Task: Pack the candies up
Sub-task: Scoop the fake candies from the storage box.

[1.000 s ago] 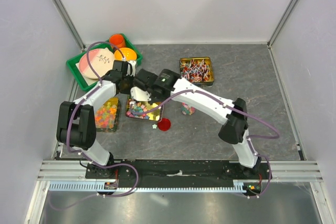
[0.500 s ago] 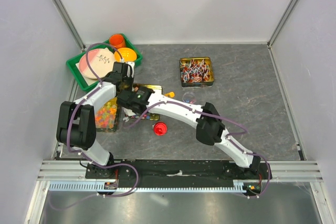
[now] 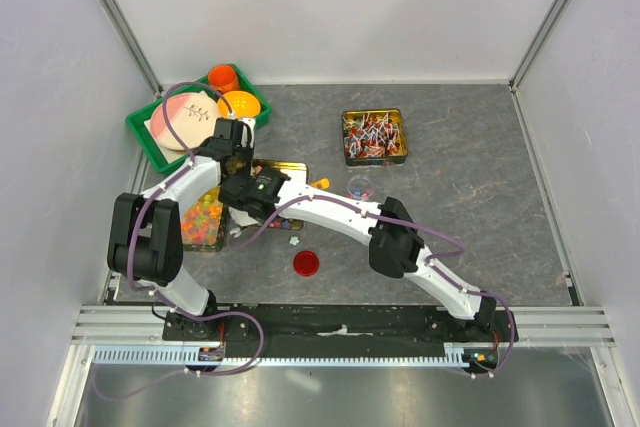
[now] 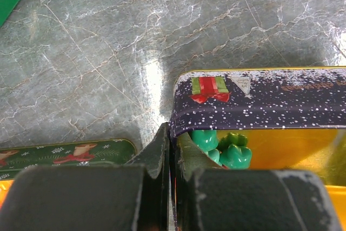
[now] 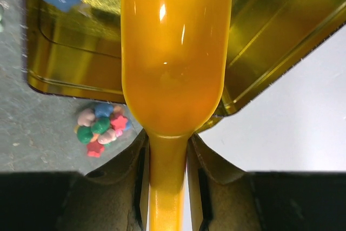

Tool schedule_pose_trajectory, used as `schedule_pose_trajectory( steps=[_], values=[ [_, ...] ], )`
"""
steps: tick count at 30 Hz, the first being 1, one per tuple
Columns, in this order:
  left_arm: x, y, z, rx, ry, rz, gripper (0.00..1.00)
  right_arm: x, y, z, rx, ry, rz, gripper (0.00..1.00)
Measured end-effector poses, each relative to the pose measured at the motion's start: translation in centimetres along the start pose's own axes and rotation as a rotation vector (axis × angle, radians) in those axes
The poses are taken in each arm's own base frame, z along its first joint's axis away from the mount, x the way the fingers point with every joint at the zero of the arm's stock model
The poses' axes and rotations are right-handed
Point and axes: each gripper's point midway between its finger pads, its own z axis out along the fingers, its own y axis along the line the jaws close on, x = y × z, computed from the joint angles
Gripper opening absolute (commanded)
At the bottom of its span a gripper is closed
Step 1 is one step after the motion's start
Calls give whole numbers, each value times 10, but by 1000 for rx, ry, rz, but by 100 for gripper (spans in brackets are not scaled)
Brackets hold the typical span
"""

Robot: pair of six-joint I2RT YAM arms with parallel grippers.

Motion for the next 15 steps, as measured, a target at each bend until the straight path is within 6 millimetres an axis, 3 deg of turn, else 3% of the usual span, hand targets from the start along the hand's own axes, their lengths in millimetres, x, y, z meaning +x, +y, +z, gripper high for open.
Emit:
schedule_pose_trajectory(
  steps=[15],
  values=[
    [-1,8,1,-28,-8,-9,2,-42,8,12,-13,-133,122,0]
  ],
)
